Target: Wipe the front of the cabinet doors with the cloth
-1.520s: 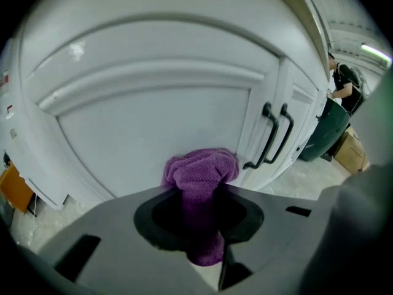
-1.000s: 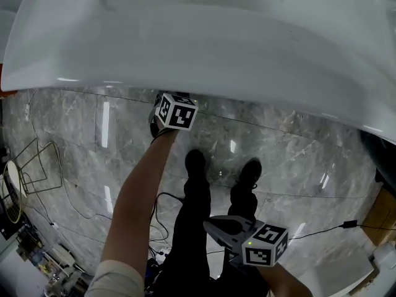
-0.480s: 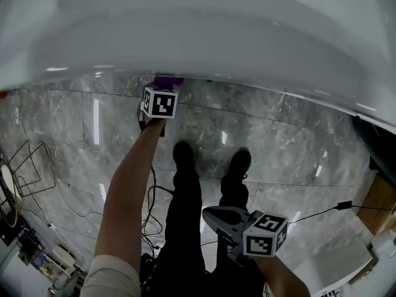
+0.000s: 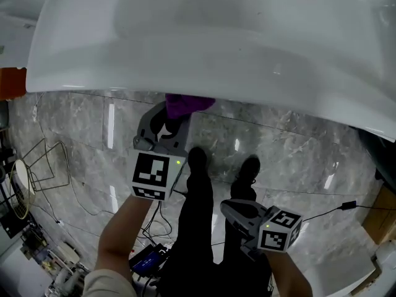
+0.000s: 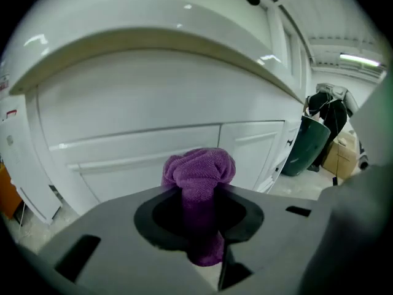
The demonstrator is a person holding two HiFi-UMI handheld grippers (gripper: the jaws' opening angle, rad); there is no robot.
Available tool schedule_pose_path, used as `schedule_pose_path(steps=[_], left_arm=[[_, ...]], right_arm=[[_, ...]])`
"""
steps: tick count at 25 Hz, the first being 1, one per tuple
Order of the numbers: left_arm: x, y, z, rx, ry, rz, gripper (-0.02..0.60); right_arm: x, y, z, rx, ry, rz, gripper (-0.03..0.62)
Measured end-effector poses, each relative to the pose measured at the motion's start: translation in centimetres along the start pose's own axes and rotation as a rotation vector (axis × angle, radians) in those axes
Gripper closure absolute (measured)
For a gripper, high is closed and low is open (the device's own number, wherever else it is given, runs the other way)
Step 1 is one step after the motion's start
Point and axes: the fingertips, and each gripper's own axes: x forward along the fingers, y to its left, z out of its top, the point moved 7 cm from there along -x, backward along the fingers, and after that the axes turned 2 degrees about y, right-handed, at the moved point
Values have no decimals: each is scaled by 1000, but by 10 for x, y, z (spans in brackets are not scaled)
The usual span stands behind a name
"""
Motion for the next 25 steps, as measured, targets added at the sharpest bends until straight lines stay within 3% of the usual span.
schedule_pose_path(steps=[4, 8, 13, 25], left_arm=[[0, -14, 38, 81, -81, -22, 476], [18, -21, 35, 139, -40, -24, 476], [39, -24, -21, 109, 73, -11, 476], [128, -11, -118, 55, 222, 25, 476]], right_arm=[[0, 2, -3, 9, 7, 3, 585], [3, 6, -6, -21, 30, 0, 585], [3, -1, -13, 3, 28, 8, 585], [9, -27, -34, 27, 46, 0, 585]])
